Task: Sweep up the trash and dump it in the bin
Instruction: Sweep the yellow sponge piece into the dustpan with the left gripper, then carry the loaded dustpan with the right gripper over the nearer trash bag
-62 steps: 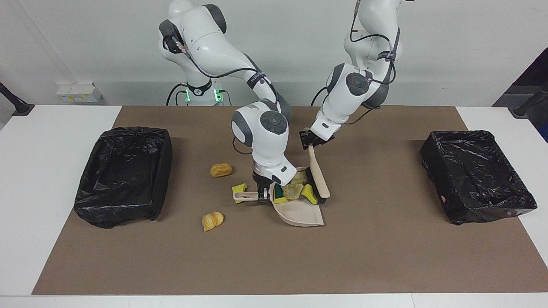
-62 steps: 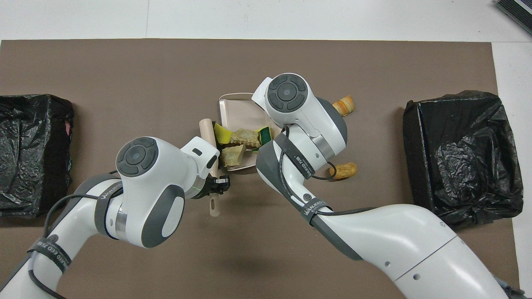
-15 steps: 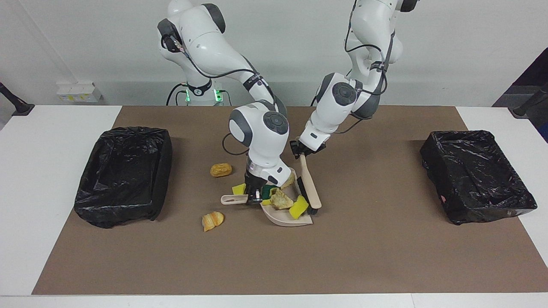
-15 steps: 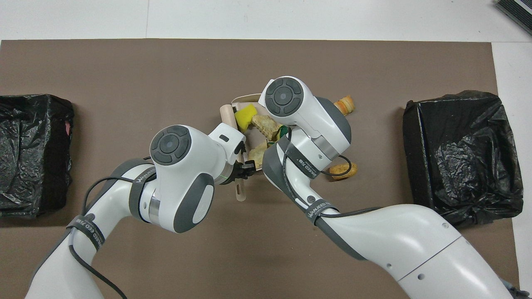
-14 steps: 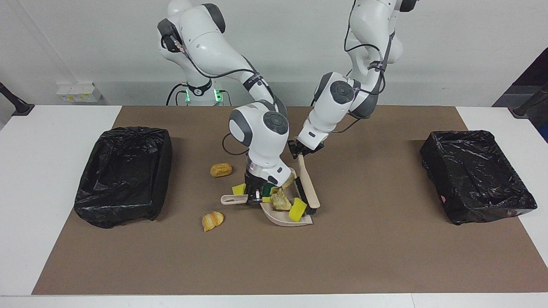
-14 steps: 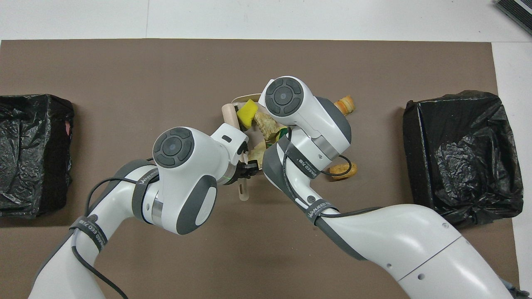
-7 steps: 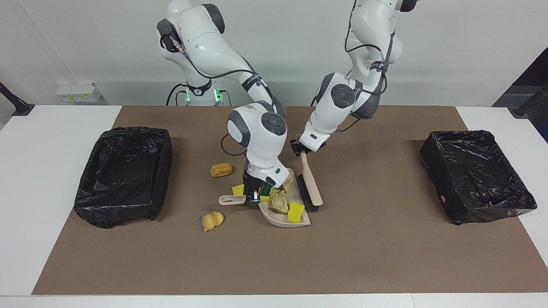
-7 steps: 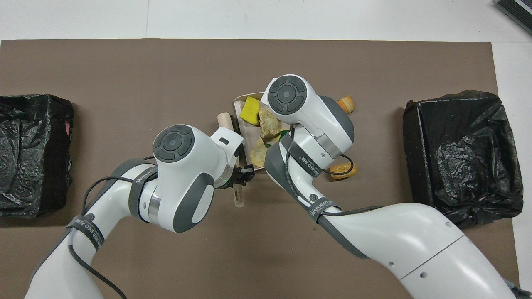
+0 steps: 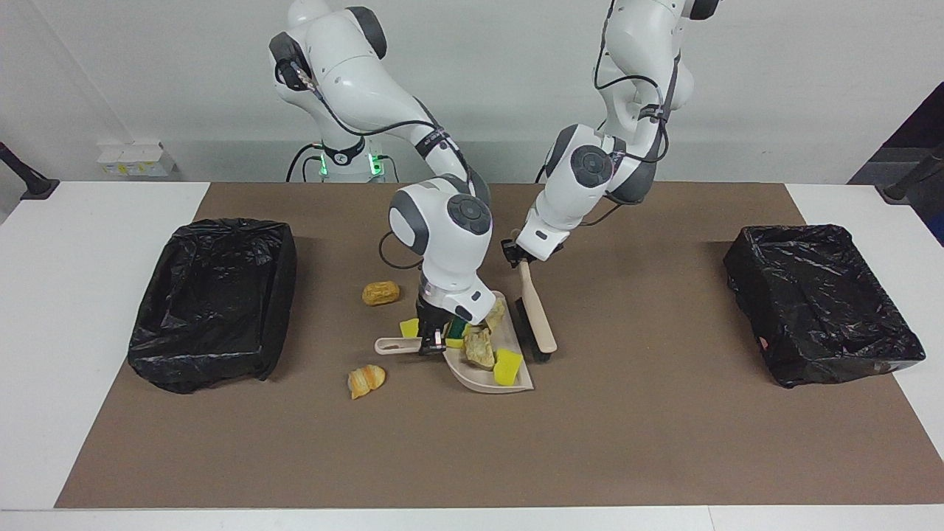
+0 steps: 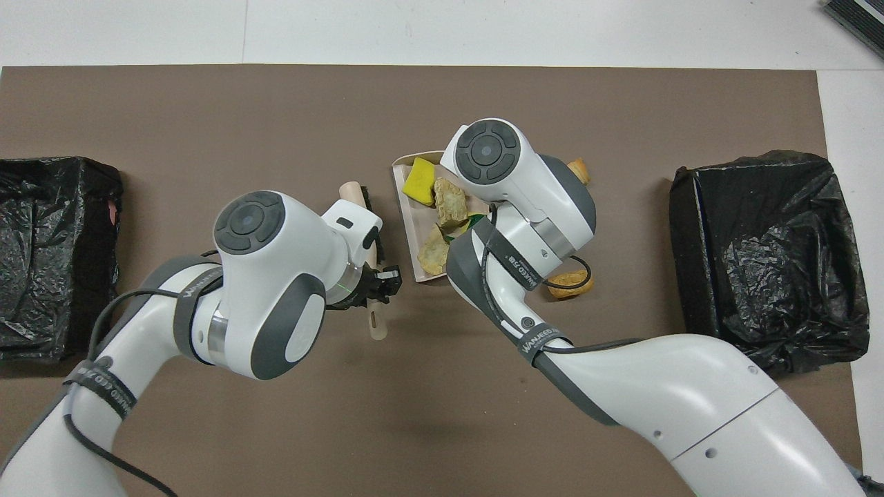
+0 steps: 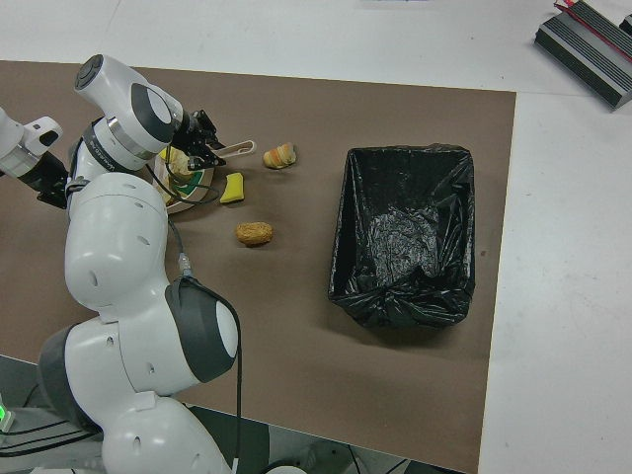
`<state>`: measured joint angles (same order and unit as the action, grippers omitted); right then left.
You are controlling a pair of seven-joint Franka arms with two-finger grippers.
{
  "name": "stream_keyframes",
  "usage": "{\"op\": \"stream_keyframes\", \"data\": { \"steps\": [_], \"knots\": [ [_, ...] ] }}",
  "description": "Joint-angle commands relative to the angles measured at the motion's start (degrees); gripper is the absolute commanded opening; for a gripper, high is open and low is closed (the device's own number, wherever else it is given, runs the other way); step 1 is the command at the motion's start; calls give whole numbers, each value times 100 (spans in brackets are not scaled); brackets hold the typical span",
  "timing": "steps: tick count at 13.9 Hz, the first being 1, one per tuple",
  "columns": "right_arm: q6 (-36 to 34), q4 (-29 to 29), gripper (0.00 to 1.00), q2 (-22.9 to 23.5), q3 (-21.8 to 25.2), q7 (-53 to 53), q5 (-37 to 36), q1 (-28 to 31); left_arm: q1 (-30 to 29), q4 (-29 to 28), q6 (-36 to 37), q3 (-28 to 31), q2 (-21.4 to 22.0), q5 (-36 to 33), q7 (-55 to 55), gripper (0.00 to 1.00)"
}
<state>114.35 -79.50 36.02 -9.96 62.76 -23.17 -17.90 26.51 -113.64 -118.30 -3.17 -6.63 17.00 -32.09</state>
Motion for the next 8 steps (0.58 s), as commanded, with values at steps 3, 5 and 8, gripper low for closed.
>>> {"op": "stream_keyframes", "data": {
  "steps": [3, 5, 8],
  "knots": [
    [44, -110, 0, -603, -67, 131, 523, 585, 423, -595, 404, -52, 1048, -987, -341, 0],
    [-61, -240, 0, -1042, -67, 175, 568, 856, 748, -1358, 273, -60, 1575, -1006, -360, 0],
    [-158, -741, 0, -1877, -67, 569, 716, 1428, 1179, -1959, -52, -104, 1763, -988, -858, 0]
  ]
}}
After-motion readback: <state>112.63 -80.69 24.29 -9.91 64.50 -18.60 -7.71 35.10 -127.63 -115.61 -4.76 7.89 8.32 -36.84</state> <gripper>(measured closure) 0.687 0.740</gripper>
